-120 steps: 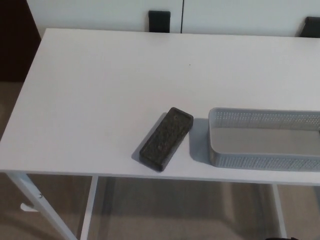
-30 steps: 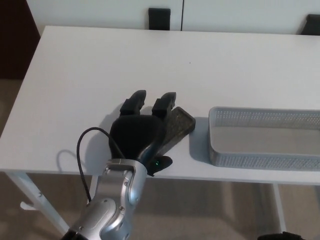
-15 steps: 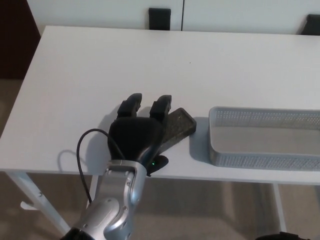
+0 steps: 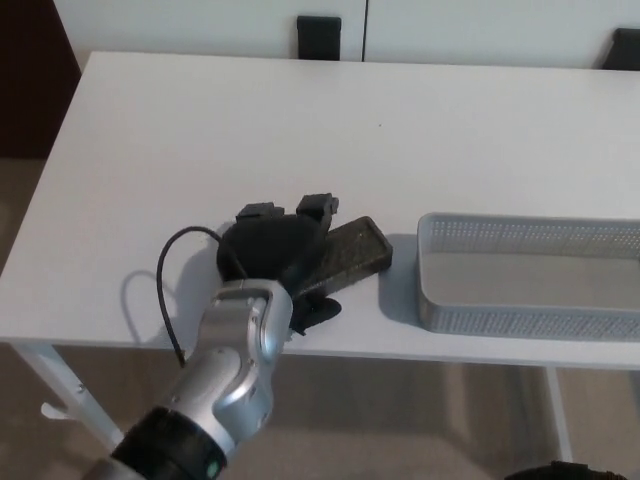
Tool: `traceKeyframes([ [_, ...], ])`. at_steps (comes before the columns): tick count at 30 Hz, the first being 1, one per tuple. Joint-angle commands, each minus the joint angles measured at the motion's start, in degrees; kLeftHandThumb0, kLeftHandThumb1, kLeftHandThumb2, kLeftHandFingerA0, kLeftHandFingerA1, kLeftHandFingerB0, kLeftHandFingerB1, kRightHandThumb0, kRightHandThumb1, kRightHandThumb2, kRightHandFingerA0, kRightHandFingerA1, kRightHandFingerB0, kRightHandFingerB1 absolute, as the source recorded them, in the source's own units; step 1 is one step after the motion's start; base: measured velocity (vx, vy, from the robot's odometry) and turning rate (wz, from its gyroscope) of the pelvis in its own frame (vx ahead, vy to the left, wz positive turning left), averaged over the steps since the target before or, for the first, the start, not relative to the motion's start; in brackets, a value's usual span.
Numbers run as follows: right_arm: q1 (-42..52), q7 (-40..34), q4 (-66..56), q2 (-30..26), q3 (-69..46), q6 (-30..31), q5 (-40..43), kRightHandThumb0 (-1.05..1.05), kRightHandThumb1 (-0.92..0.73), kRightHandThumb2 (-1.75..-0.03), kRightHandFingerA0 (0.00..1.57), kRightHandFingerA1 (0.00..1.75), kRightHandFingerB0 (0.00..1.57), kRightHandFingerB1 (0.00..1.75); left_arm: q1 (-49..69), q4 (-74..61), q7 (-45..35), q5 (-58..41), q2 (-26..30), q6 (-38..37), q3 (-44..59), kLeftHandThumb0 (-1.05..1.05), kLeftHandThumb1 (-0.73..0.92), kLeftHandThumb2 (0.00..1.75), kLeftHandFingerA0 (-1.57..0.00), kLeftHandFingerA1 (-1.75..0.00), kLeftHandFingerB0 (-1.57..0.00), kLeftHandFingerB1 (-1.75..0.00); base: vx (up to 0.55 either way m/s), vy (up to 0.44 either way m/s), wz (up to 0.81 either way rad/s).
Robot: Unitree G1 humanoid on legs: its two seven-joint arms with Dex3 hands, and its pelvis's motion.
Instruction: The robot walks towards a desk on which an eraser is kept on the left hand side and a container is kept on the right hand side. The robot picks up the eraser using its left hand and places it in the container.
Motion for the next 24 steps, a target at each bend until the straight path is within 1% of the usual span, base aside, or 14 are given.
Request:
traceKeyframes([
  [1,-0.9,1.7,-1.0,-1.6,0.4,2.8,-0.4,-0.25,-0.46,-0.53,0.77,0.54,0.63,0.50,-3.6,4.6,-10.9,-6.3,0.3,3.0,2.3,-0.53,0.48,0.76,-0.89,-0.78,-0.18,-0.40,0.00,0.000,0.00],
  [2,-0.8,2.1,-1.4,-1.6,0.3,3.0,-0.2,-0.22,-0.46,-0.53,0.76,0.54,0.63,0.51,-4.9,5.8,-14.2,-6.2,0.6,4.3,1.7,-0.40,0.64,0.59,-0.93,-0.80,-0.25,-0.30,0.00,0.000,0.00],
  [3,-0.9,2.3,-1.6,-1.8,0.6,2.8,-0.4,-0.23,-0.46,-0.53,0.76,0.54,0.62,0.50,-5.9,6.6,-17.4,-6.2,1.2,4.7,1.0,-0.31,0.70,0.62,-0.94,-0.68,-0.21,-0.30,0.00,0.000,0.00],
  [4,-1.0,2.4,-2.0,-1.9,0.8,3.2,-0.7,-0.22,-0.47,-0.53,0.76,0.54,0.62,0.50,-6.8,6.9,-21.2,-6.0,2.2,4.9,0.0,-0.28,0.73,0.62,-0.93,-0.57,-0.28,-0.32,0.00,0.000,0.00],
  [5,-1.0,2.4,-2.6,-2.1,1.1,3.6,-1.0,-0.25,-0.46,-0.53,0.77,0.54,0.63,0.50,-8.3,7.9,-24.8,-5.3,2.2,6.9,-1.2,-0.27,0.76,0.63,-1.06,-0.63,-0.49,-0.40,0.00,0.000,0.00],
  [6,-1.0,2.4,-3.0,-2.3,1.4,4.0,-1.3,-0.26,-0.46,-0.53,0.77,0.53,0.63,0.49,-8.9,8.6,-26.2,-5.2,2.1,7.6,-1.5,-0.24,0.72,0.62,-1.02,-0.66,-0.55,-0.42,0.00,0.000,0.00],
  [9,-1.1,2.3,-3.7,-2.7,1.7,4.5,-1.8,-0.26,-0.46,-0.53,0.78,0.53,0.63,0.49,-9.1,9.0,-26.5,-5.9,2.1,7.2,-1.1,-0.23,0.71,0.62,-0.93,-0.62,-0.51,-0.42,0.00,0.000,0.00],
  [10,-1.3,2.3,-3.6,-2.8,1.9,4.4,-2.1,-0.29,-0.46,-0.52,0.76,0.52,0.64,0.48,-8.8,8.3,-26.6,-5.8,2.1,7.5,-1.0,-0.24,0.71,0.61,-0.87,-0.60,-0.42,-0.39,0.00,0.000,0.00],
  [13,-1.6,2.4,-2.5,-2.8,1.7,3.5,-1.6,-0.30,-0.46,-0.52,0.78,0.53,0.64,0.48,-8.8,7.8,-25.6,-4.1,2.8,6.0,-2.3,-0.24,0.73,0.61,-0.87,-0.65,-0.32,-0.36,0.00,0.000,0.00],
  [15,-2.2,2.4,-2.0,-2.8,1.7,3.4,-1.6,-0.29,-0.46,-0.52,0.77,0.53,0.64,0.49,-9.4,8.6,-25.0,-4.4,3.0,5.1,-2.1,-0.23,0.70,0.61,-0.87,-0.66,-0.35,-0.37,0.00,0.000,0.00],
  [16,-2.2,2.5,-1.8,-2.9,1.7,2.7,-1.5,-0.29,-0.45,-0.52,0.76,0.53,0.63,0.50,-8.9,7.8,-24.0,-4.5,3.1,4.9,-1.7,-0.22,0.67,0.60,-0.88,-0.75,-0.44,-0.40,0.00,0.000,0.00],
  [17,-2.3,2.3,-2.0,-3.1,2.1,3.1,-2.1,-0.32,-0.46,-0.52,0.78,0.52,0.64,0.48,-8.9,7.5,-23.8,-4.4,3.4,4.5,-1.7,-0.21,0.66,0.59,-0.87,-0.72,-0.45,-0.40,0.00,0.000,0.00],
  [19,-2.8,2.1,-1.3,-3.2,2.0,2.6,-2.2,-0.32,-0.45,-0.52,0.80,0.53,0.66,0.48,-9.6,8.2,-23.5,-4.6,3.1,4.8,-1.3,-0.21,0.64,0.59,-0.86,-0.75,-0.37,-0.37,0.00,0.000,0.00],
  [24,-3.2,2.4,-2.1,-3.1,1.5,4.3,-1.2,-0.28,-0.46,-0.53,0.77,0.53,0.63,0.49,-9.9,8.6,-22.8,-5.7,3.4,3.4,-0.3,-0.22,0.67,0.60,-0.92,-0.60,-0.43,-0.39,0.00,0.000,0.00],
])
